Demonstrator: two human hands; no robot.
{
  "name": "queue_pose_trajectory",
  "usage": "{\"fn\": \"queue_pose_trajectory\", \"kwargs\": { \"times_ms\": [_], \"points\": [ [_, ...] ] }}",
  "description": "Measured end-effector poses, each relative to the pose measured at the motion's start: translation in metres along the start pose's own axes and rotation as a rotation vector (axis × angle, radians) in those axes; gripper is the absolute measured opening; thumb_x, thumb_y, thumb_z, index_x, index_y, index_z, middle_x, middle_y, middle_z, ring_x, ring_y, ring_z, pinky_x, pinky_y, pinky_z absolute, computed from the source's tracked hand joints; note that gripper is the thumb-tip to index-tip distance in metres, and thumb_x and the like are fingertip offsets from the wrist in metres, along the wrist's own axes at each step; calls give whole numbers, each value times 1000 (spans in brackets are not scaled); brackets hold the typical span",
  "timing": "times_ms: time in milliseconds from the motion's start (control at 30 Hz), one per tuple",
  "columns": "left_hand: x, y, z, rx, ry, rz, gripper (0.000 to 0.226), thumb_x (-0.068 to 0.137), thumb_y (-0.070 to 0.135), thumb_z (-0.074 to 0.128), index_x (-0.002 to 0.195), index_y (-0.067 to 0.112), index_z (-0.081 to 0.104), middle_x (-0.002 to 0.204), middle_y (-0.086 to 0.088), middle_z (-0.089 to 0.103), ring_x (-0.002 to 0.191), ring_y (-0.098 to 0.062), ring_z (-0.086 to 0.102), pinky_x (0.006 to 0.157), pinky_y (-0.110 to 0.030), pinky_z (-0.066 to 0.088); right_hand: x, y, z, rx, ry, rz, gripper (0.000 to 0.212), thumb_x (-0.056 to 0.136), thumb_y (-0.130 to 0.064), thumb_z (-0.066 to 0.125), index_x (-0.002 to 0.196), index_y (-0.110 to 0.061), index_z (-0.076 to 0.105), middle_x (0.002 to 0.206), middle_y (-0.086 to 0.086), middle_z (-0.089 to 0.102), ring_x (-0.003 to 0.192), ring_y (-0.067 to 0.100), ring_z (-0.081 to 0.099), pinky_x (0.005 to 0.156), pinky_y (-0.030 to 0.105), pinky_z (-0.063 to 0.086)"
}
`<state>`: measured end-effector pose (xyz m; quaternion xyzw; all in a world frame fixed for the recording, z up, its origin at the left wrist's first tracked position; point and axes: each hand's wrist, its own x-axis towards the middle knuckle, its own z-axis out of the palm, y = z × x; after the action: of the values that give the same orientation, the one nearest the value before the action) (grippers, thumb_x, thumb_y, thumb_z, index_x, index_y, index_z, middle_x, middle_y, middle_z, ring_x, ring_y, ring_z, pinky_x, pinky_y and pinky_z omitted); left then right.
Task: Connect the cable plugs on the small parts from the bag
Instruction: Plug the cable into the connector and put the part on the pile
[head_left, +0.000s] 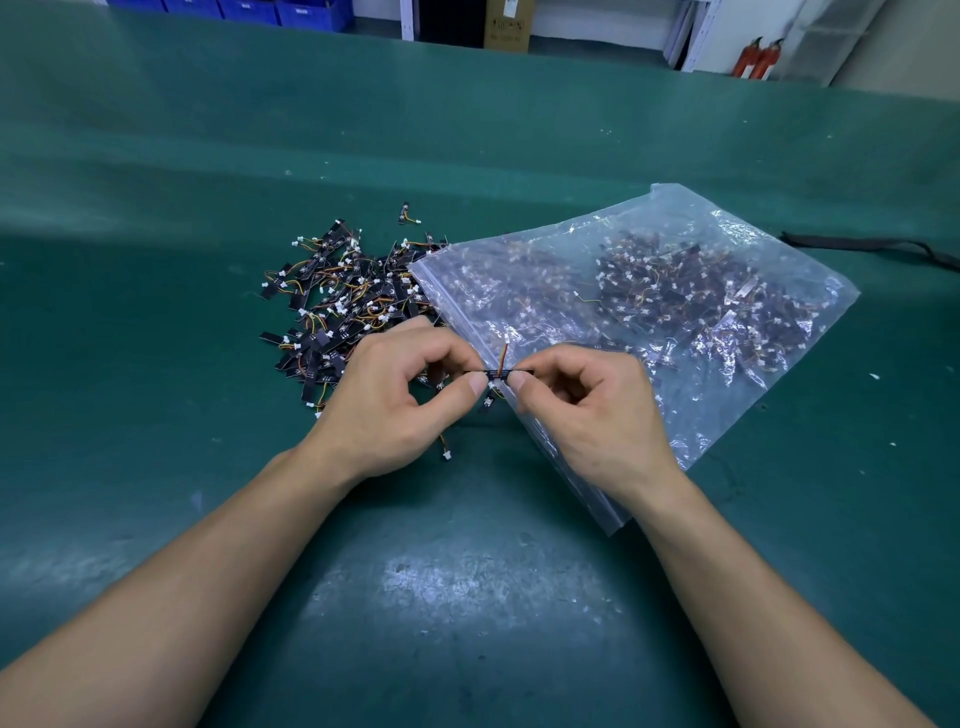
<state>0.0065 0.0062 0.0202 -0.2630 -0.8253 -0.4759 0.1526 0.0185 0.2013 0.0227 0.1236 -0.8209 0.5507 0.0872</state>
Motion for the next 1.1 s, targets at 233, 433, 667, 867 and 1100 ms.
{"fn": "queue_pose_trajectory", "kwargs": {
  "times_ms": [233, 433, 667, 867, 1100],
  "points": [
    [1, -1, 2, 53, 11, -21, 12, 85, 17, 68, 78, 26, 65, 72, 11, 63, 72, -8, 55, 68, -22, 42, -1, 1, 0, 8, 7, -3, 12, 83, -27, 72, 72, -31, 73, 61, -16, 64, 51, 7, 44, 51, 18, 37],
    [0, -1, 1, 15, 5, -2, 15, 85, 29, 63, 77, 18, 69, 74, 14, 63, 72, -11, 56, 68, -20, 43, -1, 2, 1, -27, 11, -3, 11, 83, -29, 71, 73, -29, 74, 61, -16, 64, 50, 5, 45, 52, 17, 37],
    [1, -1, 1, 42, 14, -12, 9, 85, 20, 68, 77, 23, 68, 73, 15, 63, 72, -9, 56, 68, -20, 43, -1, 2, 1, -9, 18, -16, 11, 83, -27, 72, 72, -31, 74, 60, -19, 63, 49, 4, 44, 51, 17, 37],
    [0, 1, 0, 15, 5, 0, 7, 85, 29, 64, 78, 27, 65, 73, 17, 61, 72, -7, 55, 69, -17, 40, -1, 2, 1, -28, 10, -10, 11, 85, -27, 72, 74, -29, 74, 61, -10, 66, 51, 7, 46, 51, 18, 38],
    [0, -1, 1, 45, 12, -22, 10, 85, 18, 69, 77, 23, 68, 71, 11, 63, 71, -8, 55, 68, -19, 41, -2, 2, 0, 21, 10, 7, 10, 84, -25, 72, 74, -27, 75, 61, -13, 66, 52, 5, 46, 52, 16, 37]
  ]
}}
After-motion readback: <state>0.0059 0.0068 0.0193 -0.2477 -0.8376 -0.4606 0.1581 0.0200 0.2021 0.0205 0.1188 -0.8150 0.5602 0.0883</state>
